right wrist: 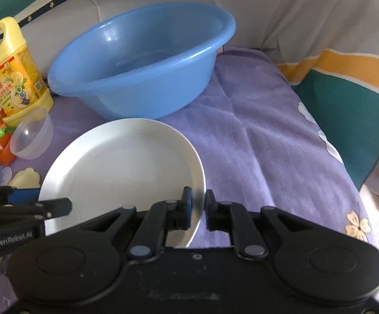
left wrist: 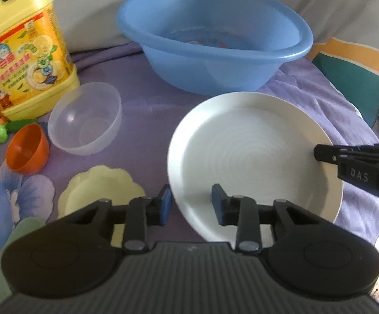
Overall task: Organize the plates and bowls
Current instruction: 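Carry the white plate toward the instruction sheet, lower it, open the right gripper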
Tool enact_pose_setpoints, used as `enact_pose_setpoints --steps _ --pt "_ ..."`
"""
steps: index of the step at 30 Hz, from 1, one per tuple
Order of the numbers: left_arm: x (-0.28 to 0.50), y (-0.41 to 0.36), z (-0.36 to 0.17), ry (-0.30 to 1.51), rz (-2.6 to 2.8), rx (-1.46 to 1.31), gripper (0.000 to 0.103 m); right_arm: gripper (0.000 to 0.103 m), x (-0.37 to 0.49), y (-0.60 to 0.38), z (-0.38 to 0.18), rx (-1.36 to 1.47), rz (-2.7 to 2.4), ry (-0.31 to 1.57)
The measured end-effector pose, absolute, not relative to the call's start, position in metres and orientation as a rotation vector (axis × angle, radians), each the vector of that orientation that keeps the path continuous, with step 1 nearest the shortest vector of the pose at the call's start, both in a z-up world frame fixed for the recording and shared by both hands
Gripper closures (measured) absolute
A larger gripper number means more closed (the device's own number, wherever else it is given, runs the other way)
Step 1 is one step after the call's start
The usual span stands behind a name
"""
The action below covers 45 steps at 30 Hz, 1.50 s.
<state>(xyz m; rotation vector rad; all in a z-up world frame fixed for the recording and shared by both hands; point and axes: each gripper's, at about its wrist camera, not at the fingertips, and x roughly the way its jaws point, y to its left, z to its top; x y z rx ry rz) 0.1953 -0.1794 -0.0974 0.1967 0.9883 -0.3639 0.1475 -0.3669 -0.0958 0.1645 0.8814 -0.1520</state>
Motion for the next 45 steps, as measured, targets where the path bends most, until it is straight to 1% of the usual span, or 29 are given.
enact_pose_setpoints --steps 3,7,11,17,25,33,37,45 --pt "0.185 -0.172 -0.09 0.991 -0.367 0.196 0.076 0.091 0.134 -0.366 -0.09 0.202 -0.144 0.892" --pt "0.164 -0.162 -0.075 0.965 -0.363 0.199 0.076 0.091 0.11 -0.351 -0.073 0.183 -0.136 0.892" --pt "0.139 -0.136 -0.053 0.946 -0.351 0.184 0.075 0.091 0.08 -0.33 -0.054 0.18 -0.09 0.891" --pt "0.096 -0.075 -0.032 0.942 -0.299 0.169 0.075 0.091 0.043 -0.271 -0.034 0.148 0.004 0.914" --pt "0.039 0.036 -0.017 0.939 -0.191 0.107 0.075 0.091 0.013 -0.165 -0.021 0.069 0.15 0.948" --pt "-0.006 0.128 -0.021 0.942 -0.096 0.053 0.075 0.091 -0.013 -0.061 -0.022 -0.044 0.272 0.968" --pt "-0.025 0.157 -0.031 0.955 -0.072 0.047 0.075 0.091 -0.026 -0.019 -0.028 -0.101 0.321 0.986" --pt "-0.042 0.198 -0.054 0.975 -0.041 0.033 0.075 0.091 -0.041 0.025 -0.049 -0.192 0.383 1.018"
